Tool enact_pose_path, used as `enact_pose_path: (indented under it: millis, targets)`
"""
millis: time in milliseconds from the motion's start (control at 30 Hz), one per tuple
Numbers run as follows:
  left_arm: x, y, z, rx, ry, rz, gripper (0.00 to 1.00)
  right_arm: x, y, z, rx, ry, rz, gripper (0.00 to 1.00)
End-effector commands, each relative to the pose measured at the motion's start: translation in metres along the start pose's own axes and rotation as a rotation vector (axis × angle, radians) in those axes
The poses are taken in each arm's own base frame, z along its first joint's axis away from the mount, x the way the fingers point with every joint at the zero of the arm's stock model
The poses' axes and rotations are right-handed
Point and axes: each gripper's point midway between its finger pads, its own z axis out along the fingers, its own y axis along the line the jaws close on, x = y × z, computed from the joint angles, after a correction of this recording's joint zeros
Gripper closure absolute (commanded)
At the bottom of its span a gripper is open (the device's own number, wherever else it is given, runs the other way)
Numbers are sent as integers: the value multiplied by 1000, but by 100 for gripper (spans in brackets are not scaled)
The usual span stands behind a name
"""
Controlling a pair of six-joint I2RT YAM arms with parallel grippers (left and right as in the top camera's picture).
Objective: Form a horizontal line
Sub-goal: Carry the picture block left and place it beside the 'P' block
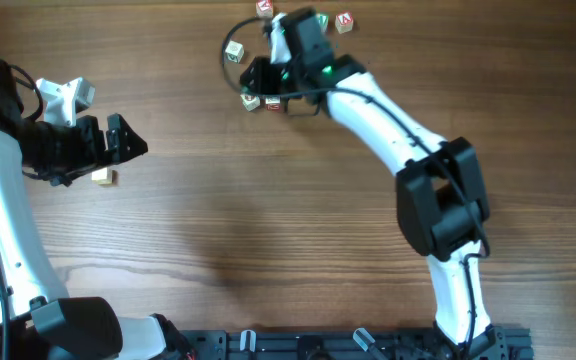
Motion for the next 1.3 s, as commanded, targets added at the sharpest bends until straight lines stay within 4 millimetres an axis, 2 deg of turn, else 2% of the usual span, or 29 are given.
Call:
enact_pose_path:
  millis: [0,33,167,367,433,567,1033,1100,1200,1267]
  targets:
    - [-2,-3,-1,11,-8,16,0,61,35,40,-70,146,0,80]
    - [-2,-3,-1,11,-8,16,0,78,46,52,-84,169,-17,80]
    - [-2,-3,-1,11,-8,16,0,110,70,78,-115,208,22,79]
    - [-2,-3,-1,11,-8,16,0,146,53,110,-84,297,231,80]
    - [-2,-3,-1,11,-8,16,0,149,50,113,-123,331,245,80]
    - [-2,-3,-1,11,-8,16,0,143,44,109,-152,349,257,82]
    - [-1,-3,-1,7,-7,15,0,152,51,106,-193,392,208,82]
    - [3,6,-1,-44,16,10,0,154,53,106,-194,394,204,81]
    - [21,21,-4,-142,94,-11,0,157,56,108,-191,394,196,82]
    - [24,29,-6,-191,111,-11,0,158,60,109,-202,391,185,81]
